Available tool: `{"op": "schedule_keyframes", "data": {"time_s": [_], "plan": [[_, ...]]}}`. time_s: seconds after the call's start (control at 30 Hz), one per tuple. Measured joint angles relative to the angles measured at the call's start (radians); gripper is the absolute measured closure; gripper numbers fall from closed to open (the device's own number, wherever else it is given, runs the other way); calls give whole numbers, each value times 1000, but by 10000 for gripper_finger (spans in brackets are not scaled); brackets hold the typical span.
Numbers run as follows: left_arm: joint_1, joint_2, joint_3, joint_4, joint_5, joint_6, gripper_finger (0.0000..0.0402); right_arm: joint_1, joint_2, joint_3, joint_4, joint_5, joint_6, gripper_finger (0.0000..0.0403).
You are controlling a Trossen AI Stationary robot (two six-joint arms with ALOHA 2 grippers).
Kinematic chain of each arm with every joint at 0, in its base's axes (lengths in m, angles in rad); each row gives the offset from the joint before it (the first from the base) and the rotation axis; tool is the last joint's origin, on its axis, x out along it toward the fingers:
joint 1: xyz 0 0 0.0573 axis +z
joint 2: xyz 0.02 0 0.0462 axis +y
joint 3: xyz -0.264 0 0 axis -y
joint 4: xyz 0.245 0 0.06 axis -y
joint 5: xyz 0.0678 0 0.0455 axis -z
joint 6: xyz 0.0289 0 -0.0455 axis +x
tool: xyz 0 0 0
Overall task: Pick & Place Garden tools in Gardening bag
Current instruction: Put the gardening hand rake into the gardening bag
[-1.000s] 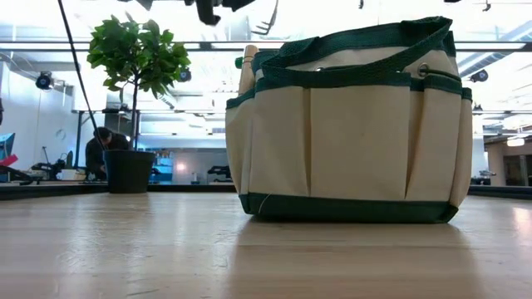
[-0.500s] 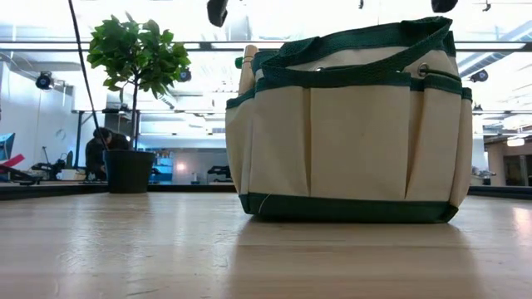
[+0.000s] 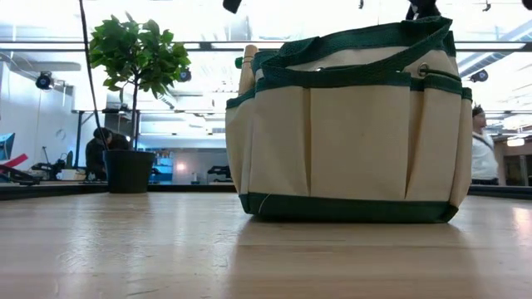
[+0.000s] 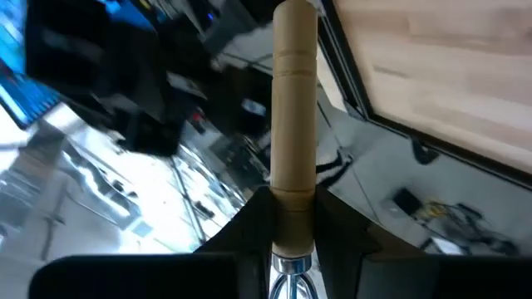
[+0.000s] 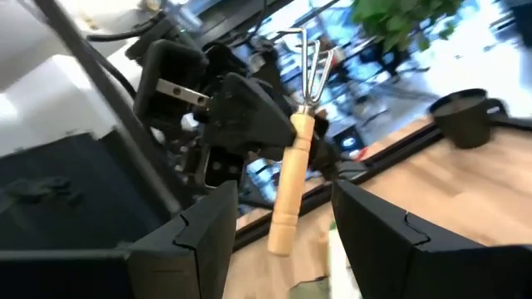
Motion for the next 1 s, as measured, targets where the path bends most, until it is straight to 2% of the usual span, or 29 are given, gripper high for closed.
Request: {"op": "schedule_keyframes", "data": {"time_s": [0.27, 0.5, 0.57, 0.73, 1.0], "plan": [[-55, 0, 5, 13, 88, -3, 338, -138, 13, 0, 7, -285, 75, 213], [-57, 0, 7, 41, 127, 0, 338, -174, 112, 0, 123, -453, 107, 213], [-53, 0, 7, 41, 129, 0, 338, -179, 151, 4, 168, -479, 121, 213], [-53, 0, 7, 41, 129, -12, 338, -201, 247, 60, 156, -500, 141, 213], [-53, 0, -3, 24, 129, -24, 338, -249, 401, 221, 122, -631, 150, 219]]}}
